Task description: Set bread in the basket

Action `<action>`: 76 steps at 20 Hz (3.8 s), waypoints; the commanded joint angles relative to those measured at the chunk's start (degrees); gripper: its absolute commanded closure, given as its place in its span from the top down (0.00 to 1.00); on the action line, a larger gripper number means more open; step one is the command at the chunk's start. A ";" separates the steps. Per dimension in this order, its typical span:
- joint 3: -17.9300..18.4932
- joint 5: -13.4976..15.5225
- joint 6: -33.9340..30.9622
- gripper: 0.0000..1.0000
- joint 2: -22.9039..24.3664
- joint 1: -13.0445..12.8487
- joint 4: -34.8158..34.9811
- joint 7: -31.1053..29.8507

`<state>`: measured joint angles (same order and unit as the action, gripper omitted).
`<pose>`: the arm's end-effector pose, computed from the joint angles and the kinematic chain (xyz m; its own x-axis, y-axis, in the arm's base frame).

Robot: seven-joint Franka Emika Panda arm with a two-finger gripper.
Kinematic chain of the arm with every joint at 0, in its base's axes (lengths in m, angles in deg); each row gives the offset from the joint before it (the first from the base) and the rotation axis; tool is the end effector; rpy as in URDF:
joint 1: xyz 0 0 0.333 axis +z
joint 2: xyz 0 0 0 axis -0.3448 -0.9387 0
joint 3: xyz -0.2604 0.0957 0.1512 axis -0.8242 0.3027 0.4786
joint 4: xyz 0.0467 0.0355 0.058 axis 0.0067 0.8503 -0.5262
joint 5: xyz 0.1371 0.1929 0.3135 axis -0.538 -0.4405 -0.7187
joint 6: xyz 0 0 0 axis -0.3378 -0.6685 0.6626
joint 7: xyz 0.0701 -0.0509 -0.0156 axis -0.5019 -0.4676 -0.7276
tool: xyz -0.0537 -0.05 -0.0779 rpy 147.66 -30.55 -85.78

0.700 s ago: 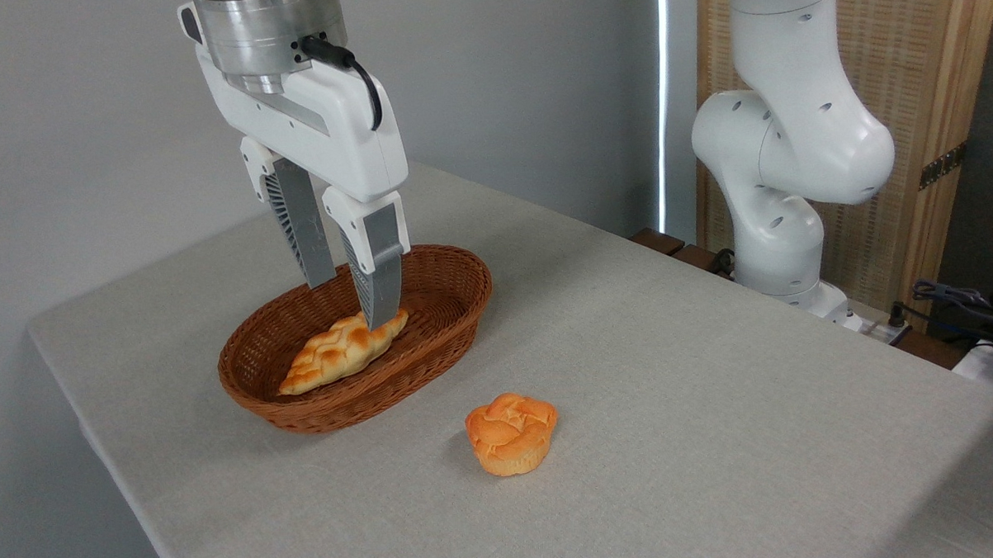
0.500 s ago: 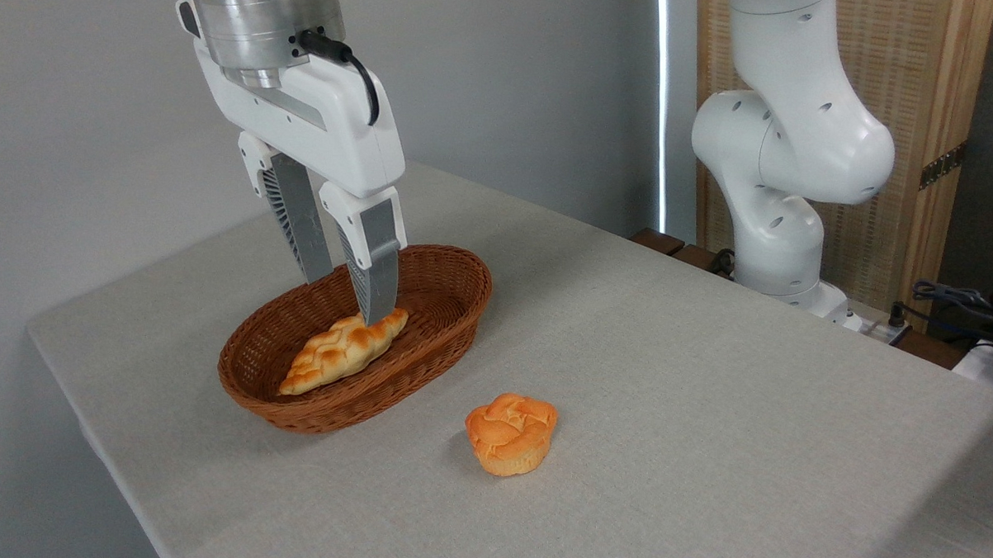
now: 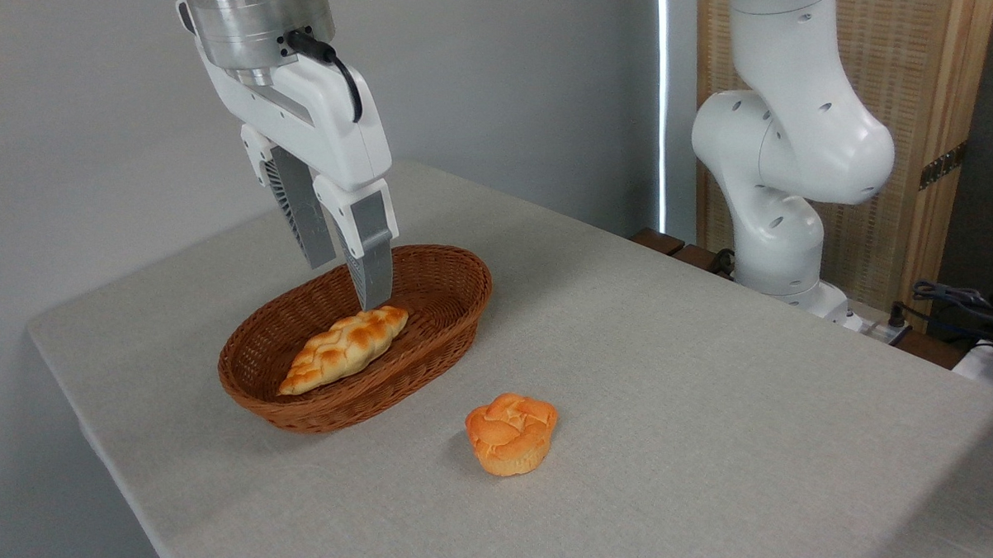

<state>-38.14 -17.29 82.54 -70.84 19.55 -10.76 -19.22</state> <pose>0.5962 -0.0305 0.6267 0.6964 -0.7157 0.0538 -0.7170 -0.6905 0.0951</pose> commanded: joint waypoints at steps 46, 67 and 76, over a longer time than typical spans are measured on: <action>3.67 -0.07 -2.29 1.00 0.04 -1.83 0.31 -1.32; 8.17 -0.33 -0.54 1.00 5.65 -6.24 9.17 -0.53; 7.82 -4.54 10.87 1.00 11.63 -6.42 23.67 0.61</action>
<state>-30.68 -19.25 87.18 -62.60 13.73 4.66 -19.89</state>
